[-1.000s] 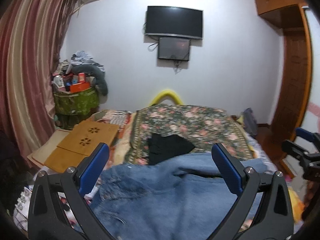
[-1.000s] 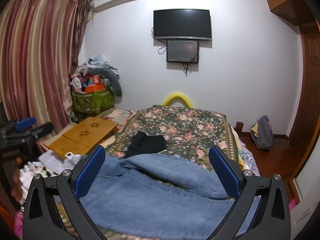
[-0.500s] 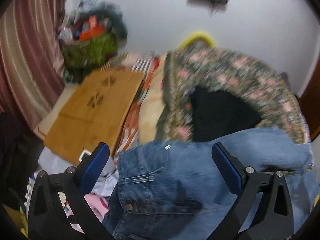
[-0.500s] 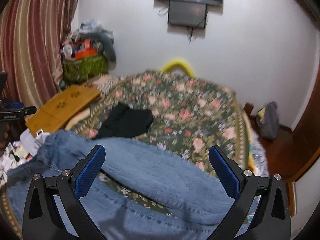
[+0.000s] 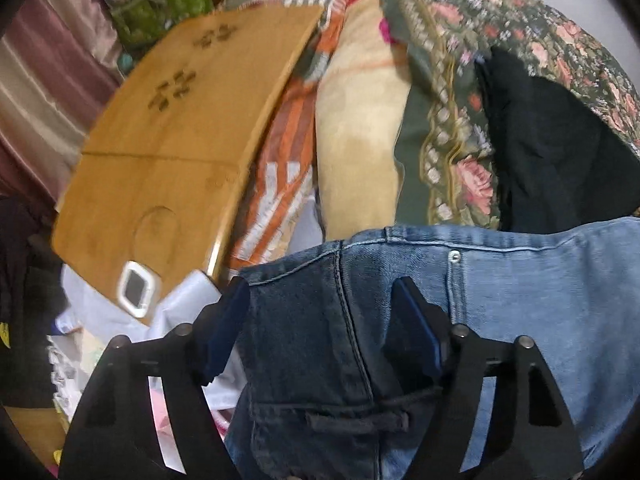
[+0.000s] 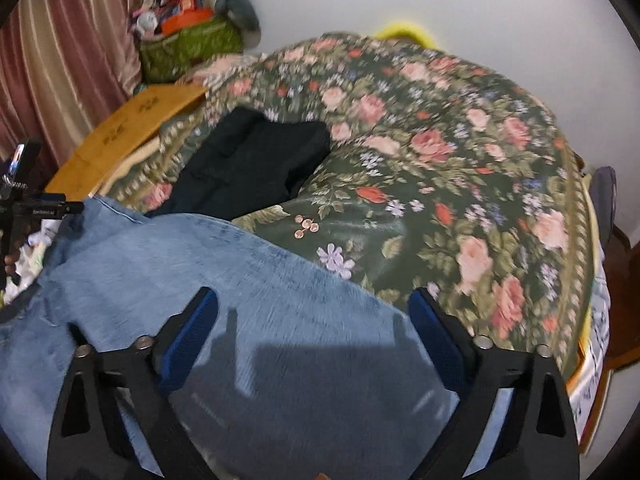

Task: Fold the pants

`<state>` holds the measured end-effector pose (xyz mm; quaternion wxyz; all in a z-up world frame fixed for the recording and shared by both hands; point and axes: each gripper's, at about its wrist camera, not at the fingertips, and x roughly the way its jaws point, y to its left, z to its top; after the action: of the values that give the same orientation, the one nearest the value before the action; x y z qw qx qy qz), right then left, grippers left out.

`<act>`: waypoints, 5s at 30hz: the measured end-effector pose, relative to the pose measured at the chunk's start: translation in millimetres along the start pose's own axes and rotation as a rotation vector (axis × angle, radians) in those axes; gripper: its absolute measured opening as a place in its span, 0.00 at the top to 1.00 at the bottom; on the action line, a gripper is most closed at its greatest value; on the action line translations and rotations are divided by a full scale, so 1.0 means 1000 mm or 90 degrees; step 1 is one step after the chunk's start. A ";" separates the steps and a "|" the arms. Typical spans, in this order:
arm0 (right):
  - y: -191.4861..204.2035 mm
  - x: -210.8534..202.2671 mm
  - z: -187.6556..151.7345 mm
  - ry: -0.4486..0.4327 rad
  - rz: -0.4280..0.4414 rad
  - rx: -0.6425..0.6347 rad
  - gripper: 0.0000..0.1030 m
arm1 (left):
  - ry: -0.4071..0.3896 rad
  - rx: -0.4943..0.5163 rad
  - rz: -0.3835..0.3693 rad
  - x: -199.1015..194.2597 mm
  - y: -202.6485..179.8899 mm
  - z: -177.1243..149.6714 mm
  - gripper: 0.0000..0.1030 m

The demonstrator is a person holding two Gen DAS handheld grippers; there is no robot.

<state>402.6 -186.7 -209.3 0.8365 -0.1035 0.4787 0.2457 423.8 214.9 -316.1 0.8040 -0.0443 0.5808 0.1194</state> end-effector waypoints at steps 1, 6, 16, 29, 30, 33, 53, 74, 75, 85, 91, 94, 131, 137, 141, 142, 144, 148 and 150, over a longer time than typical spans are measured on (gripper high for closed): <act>0.000 0.006 0.003 0.007 0.000 -0.006 0.18 | 0.005 -0.008 -0.017 0.004 0.002 0.000 0.27; 0.001 0.033 0.010 0.031 0.006 -0.031 0.27 | 0.034 -0.022 -0.088 0.017 0.002 -0.003 0.40; 0.017 0.022 0.000 0.008 0.008 -0.058 0.84 | 0.017 0.047 -0.036 -0.003 -0.027 -0.009 0.76; 0.008 -0.072 0.000 -0.128 -0.038 -0.007 0.93 | -0.143 0.056 -0.078 -0.128 -0.035 -0.003 0.88; 0.010 -0.078 -0.002 -0.132 -0.037 -0.008 0.93 | -0.151 0.062 -0.075 -0.135 -0.037 -0.006 0.88; 0.019 -0.105 -0.016 -0.146 -0.039 -0.021 0.94 | -0.163 0.066 -0.072 -0.147 -0.036 -0.018 0.88; 0.093 -0.167 -0.153 -0.142 0.010 -0.019 0.94 | -0.132 0.035 -0.095 -0.174 0.029 -0.184 0.88; 0.093 -0.181 -0.201 -0.120 0.041 0.045 0.80 | -0.141 0.014 -0.051 -0.192 0.029 -0.239 0.68; 0.090 -0.185 -0.199 -0.125 0.038 0.051 0.74 | -0.154 0.015 -0.052 -0.200 0.027 -0.235 0.64; 0.027 -0.186 -0.154 -0.152 -0.028 0.120 0.37 | -0.225 0.046 -0.065 -0.225 -0.024 -0.172 0.10; -0.012 -0.150 -0.123 -0.133 -0.033 0.152 0.30 | -0.211 0.087 -0.061 -0.204 -0.068 -0.128 0.08; -0.029 -0.123 -0.109 -0.116 -0.021 0.176 0.29 | -0.201 0.114 -0.064 -0.190 -0.091 -0.110 0.08; -0.172 -0.168 -0.099 -0.178 -0.042 0.291 0.93 | -0.176 0.307 -0.027 -0.182 -0.240 -0.119 0.08; -0.185 -0.262 -0.129 -0.260 -0.080 0.297 0.93 | -0.103 0.342 -0.107 -0.184 -0.285 -0.144 0.05; -0.187 -0.302 -0.154 -0.300 -0.095 0.292 0.93 | -0.036 0.376 -0.138 -0.170 -0.323 -0.167 0.05; -0.187 -0.302 -0.158 -0.298 -0.096 0.293 0.93 | -0.036 0.383 -0.134 -0.170 -0.333 -0.174 0.05; -0.189 -0.298 -0.170 -0.282 -0.103 0.295 0.93 | -0.035 0.400 -0.135 -0.171 -0.350 -0.185 0.05; -0.196 -0.270 -0.209 -0.222 -0.112 0.327 0.93 | -0.029 0.425 -0.151 -0.175 -0.369 -0.201 0.05; -0.202 -0.251 -0.237 -0.191 -0.097 0.367 0.93 | -0.034 0.436 -0.149 -0.176 -0.374 -0.206 0.05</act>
<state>222.0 -535.1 -131.4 0.9084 0.1392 0.3911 0.0493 272.7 -215.2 -241.3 0.7953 0.1649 0.5569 -0.1736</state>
